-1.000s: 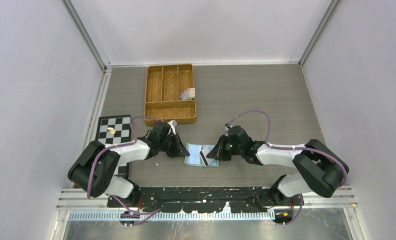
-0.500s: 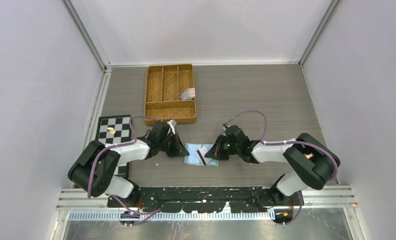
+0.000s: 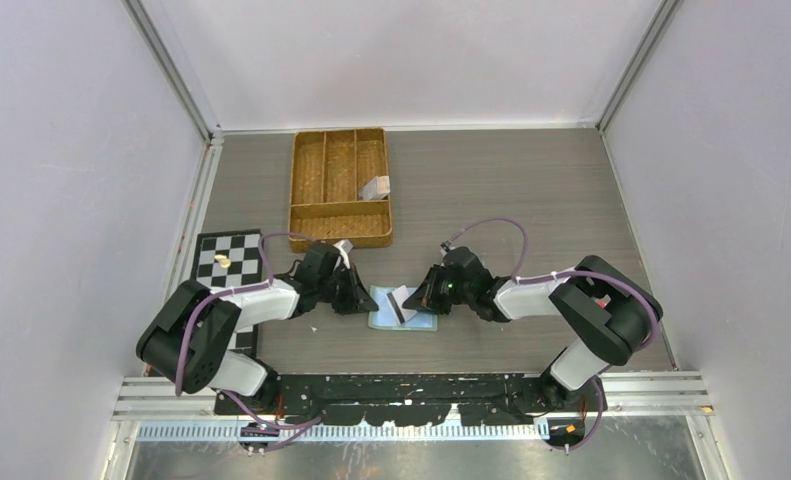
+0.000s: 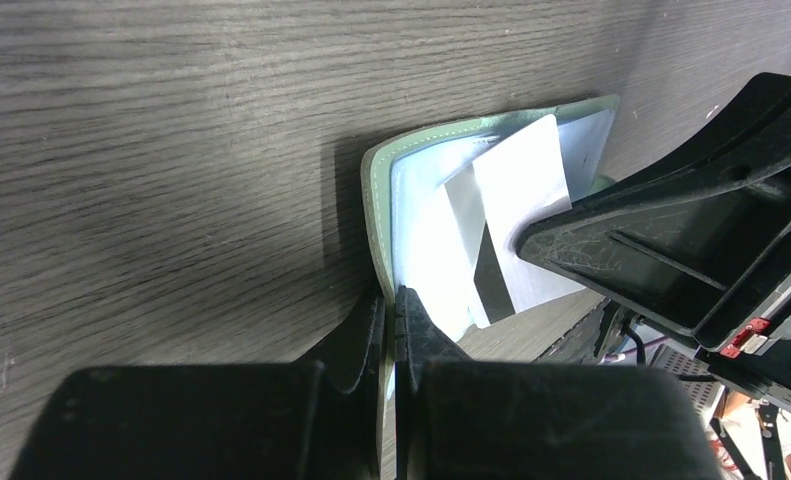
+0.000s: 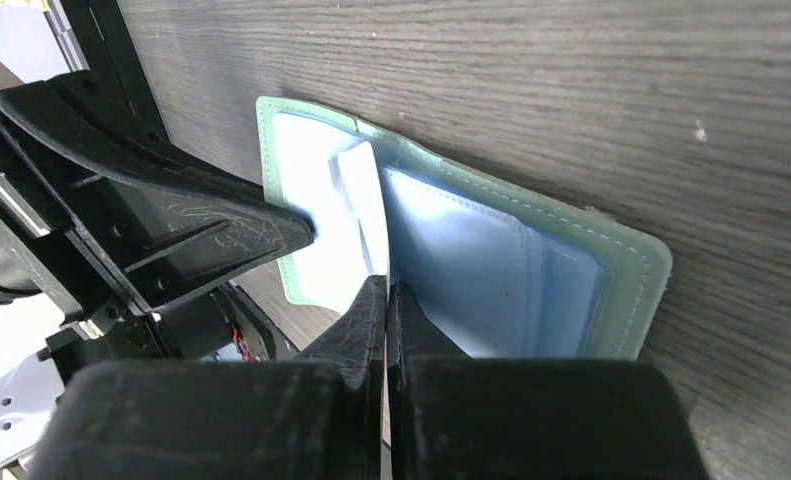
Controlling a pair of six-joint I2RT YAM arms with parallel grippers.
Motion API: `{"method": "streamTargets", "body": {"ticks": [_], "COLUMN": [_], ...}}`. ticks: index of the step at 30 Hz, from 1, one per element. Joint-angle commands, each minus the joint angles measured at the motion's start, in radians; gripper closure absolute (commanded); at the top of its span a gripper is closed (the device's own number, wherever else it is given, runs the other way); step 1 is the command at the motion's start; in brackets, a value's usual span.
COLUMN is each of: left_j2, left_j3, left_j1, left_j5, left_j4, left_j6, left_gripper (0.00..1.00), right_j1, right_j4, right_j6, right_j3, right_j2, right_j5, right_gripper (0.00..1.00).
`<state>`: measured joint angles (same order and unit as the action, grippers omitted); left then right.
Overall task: Put the credit cards into the card holder
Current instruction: Insert the credit card into the card holder.
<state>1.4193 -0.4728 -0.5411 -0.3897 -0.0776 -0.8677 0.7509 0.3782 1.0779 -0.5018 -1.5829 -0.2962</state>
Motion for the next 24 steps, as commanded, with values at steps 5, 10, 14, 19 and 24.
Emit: {"method": "streamTargets", "body": {"ticks": [5, 10, 14, 19, 24], "left_j2": [0.004, -0.01, -0.006, -0.004, -0.01], "left_j3": [0.022, 0.022, 0.02, 0.017, 0.012], "left_j1": [-0.011, -0.011, -0.011, -0.01, -0.011], "left_j5": [-0.003, 0.008, 0.007, 0.0, 0.004], "left_j4": [-0.036, -0.019, -0.011, -0.007, 0.008], "left_j6": [-0.025, -0.023, -0.019, -0.016, -0.008], "left_gripper": [0.99, 0.97, 0.94, 0.92, 0.92], "right_j1": [0.004, 0.005, 0.004, 0.005, 0.006], "right_j4": [-0.038, -0.107, -0.189, -0.261, -0.294], "right_j6": [-0.003, -0.027, -0.065, -0.105, -0.126], "right_j3": [-0.017, -0.022, -0.035, -0.044, -0.052], "right_j2": [-0.048, -0.006, 0.032, 0.074, 0.084], "right_j5": [0.083, 0.112, 0.138, 0.164, 0.173], "right_gripper": [0.87, 0.72, 0.56, 0.5, 0.5]}}
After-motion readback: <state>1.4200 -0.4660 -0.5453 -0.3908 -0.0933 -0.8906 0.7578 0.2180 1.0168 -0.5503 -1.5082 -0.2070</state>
